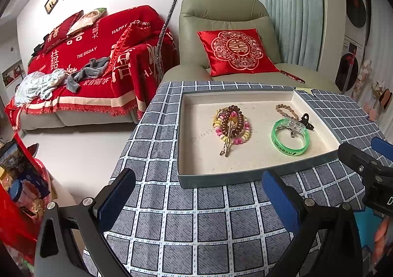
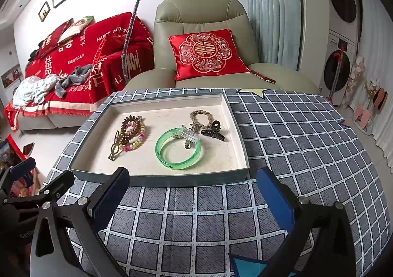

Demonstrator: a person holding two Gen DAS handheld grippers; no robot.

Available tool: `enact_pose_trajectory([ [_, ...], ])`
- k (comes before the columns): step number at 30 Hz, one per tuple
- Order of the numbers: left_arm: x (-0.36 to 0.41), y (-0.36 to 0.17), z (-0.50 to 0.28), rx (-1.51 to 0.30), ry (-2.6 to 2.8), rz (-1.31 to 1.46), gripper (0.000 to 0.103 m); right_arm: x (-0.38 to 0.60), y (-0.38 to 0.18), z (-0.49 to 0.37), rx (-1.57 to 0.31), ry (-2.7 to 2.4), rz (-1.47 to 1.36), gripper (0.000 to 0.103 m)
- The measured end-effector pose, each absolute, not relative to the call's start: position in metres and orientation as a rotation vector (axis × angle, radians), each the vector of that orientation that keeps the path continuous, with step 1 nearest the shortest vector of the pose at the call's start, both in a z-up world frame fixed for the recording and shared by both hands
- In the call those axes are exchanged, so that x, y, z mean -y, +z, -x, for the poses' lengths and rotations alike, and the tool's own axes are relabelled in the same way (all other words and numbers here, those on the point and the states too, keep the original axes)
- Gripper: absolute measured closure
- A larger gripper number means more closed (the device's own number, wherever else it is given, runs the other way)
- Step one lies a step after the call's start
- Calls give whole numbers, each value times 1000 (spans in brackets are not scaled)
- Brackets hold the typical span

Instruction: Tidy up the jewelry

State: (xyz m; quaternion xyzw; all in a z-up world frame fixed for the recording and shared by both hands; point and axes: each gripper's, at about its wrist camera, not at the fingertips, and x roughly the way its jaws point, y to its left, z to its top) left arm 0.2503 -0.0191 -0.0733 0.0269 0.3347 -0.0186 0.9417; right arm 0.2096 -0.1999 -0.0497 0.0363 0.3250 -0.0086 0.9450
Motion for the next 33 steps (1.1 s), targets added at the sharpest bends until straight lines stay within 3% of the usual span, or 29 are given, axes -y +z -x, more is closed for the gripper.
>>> enact_pose_trajectory([
  [33, 17, -74, -249, -688, -37, -58, 0, 200, -54, -213, -665, -25, -61, 0],
])
